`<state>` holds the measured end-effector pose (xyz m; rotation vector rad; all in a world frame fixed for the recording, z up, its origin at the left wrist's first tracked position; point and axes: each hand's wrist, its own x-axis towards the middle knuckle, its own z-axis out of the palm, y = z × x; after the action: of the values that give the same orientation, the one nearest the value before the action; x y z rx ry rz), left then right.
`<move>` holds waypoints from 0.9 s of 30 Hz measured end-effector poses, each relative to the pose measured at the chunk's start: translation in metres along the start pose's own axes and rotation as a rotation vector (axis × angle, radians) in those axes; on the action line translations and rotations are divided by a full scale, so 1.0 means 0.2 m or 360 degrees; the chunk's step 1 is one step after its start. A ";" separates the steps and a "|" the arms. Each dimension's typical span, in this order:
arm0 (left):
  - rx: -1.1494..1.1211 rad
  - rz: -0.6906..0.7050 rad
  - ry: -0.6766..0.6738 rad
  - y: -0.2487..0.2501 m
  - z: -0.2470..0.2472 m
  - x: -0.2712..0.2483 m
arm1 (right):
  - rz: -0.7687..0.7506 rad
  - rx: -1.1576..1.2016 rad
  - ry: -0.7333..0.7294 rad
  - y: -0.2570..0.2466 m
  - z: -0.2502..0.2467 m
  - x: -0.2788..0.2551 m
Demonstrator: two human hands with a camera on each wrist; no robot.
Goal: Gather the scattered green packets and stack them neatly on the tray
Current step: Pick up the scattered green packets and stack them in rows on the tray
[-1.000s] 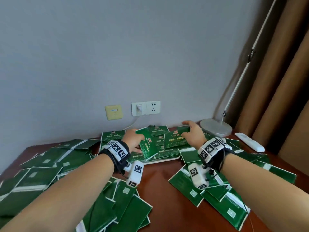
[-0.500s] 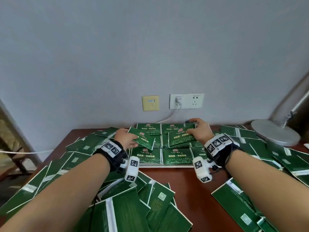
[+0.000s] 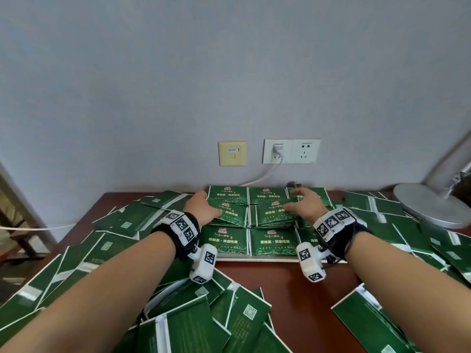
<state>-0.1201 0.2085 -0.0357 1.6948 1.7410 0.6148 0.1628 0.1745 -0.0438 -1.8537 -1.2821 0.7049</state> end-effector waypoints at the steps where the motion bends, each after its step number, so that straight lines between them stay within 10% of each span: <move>1: 0.0112 0.0030 -0.0014 0.00 0.00 0.01 | -0.0025 -0.0068 -0.0070 0.00 -0.01 -0.01; 27: 0.0883 0.0393 -0.0315 0.06 0.12 0.04 | 0.0087 -0.0036 0.0072 0.05 -0.13 0.04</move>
<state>-0.0947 0.2143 -0.0448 2.2828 1.6648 0.0476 0.1909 0.1724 -0.0370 -1.9184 -1.2196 0.6761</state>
